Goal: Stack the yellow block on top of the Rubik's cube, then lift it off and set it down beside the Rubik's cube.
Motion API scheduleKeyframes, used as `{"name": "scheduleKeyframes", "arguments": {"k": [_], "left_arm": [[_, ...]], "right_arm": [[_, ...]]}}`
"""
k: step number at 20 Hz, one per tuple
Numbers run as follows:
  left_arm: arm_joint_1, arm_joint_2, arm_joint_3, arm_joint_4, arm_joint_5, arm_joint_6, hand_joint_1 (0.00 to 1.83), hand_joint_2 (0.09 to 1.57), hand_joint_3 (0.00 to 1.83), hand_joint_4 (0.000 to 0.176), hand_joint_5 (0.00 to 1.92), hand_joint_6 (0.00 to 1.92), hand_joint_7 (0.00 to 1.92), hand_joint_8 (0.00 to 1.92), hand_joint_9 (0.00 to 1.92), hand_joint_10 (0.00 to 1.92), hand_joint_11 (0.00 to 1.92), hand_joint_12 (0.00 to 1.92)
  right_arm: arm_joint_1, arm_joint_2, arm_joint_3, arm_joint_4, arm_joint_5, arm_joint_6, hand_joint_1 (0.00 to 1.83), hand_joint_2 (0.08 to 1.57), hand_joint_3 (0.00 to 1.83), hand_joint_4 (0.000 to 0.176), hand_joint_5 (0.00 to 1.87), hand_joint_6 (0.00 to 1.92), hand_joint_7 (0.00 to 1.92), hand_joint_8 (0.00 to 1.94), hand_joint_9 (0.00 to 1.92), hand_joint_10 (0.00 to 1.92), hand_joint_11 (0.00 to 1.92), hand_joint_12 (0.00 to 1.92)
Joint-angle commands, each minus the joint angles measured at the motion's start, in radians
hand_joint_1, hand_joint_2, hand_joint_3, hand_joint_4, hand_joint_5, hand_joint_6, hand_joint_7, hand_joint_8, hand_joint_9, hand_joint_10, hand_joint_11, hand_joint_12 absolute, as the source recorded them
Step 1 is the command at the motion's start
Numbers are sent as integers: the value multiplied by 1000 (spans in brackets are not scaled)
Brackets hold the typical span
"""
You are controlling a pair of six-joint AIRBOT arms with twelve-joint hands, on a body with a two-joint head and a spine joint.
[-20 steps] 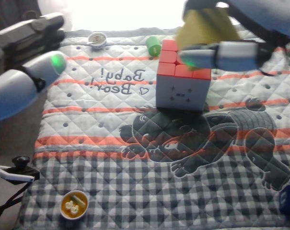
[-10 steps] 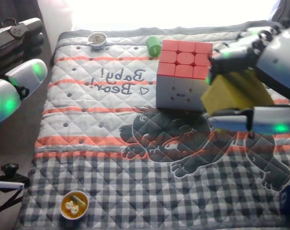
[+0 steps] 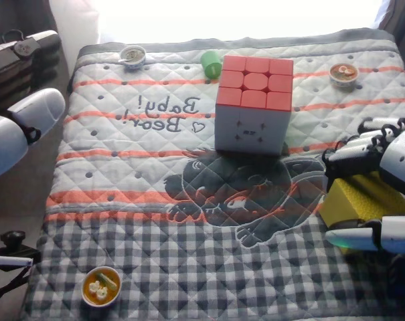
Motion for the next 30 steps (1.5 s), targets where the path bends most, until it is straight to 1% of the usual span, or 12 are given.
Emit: {"name": "scheduleKeyframes", "arguments": {"k": [1,4,12,16,18,21,23,24,25,26,27,30], "left_arm": [[-6,2,1,35,127,-10,795,1315,0,0,497,16,531,9,536,33,0,1203],[-6,1,1,35,127,-10,764,1312,0,0,541,30,563,16,529,23,0,1165],[10,0,57,44,126,-188,667,1283,0,0,551,24,604,16,617,48,120,1274],[-11,16,101,123,160,-299,738,1161,0,0,597,20,769,39,777,92,348,1274],[-28,36,95,161,215,-303,769,1216,19,0,639,34,807,47,831,110,447,1288],[-74,61,85,223,312,-281,708,1260,11,0,616,21,799,35,797,111,363,1382],[-122,77,65,269,348,-206,636,1256,4,0,593,10,709,1,741,199,341,1462],[-158,81,53,306,368,-162,525,1259,0,47,386,0,439,0,533,165,65,1413],[-177,81,46,334,385,-136,525,1259,0,47,386,0,439,0,533,165,65,1413],[-181,81,42,347,396,-123,583,1138,0,116,195,0,404,0,545,120,12,1298],[-185,80,39,364,413,-116,579,1123,0,112,377,86,400,1,465,65,2,1194],[-192,78,42,385,423,-102,401,1218,0,144,105,310,208,18,239,1,0,585]], "right_arm": [[5,-8,2,-8,98,5,1169,1227,4,0,728,1315,820,1368,577,1403,313,1872],[-1,-16,4,2,88,5,1036,1089,0,0,119,1031,50,1296,56,1558,30,1873],[8,0,-11,9,153,5,646,941,0,0,0,88,0,125,0,243,0,946],[14,60,-25,71,360,5,526,973,0,0,103,231,130,373,0,757,0,1360],[14,78,-30,99,473,1,441,1019,0,0,172,929,195,946,43,1210,0,1717],[32,114,-63,120,685,-67,438,1185,23,0,62,1122,212,1123,156,1361,0,1794],[56,128,-84,119,793,-125,168,1247,10,0,24,869,221,768,125,994,0,1397],[73,135,-100,130,823,-147,202,1172,0,28,0,184,224,244,194,655,0,1221],[103,137,-105,125,823,-177,202,1172,0,28,0,184,224,244,194,655,0,1221],[120,134,-103,115,823,-184,309,1142,0,86,42,113,211,103,213,559,0,1319],[157,130,-99,91,823,-184,345,1136,0,121,114,108,281,61,269,536,0,1406],[233,129,-75,49,823,-184,76,1269,133,114,17,527,320,98,30,835,0,1637]]}}
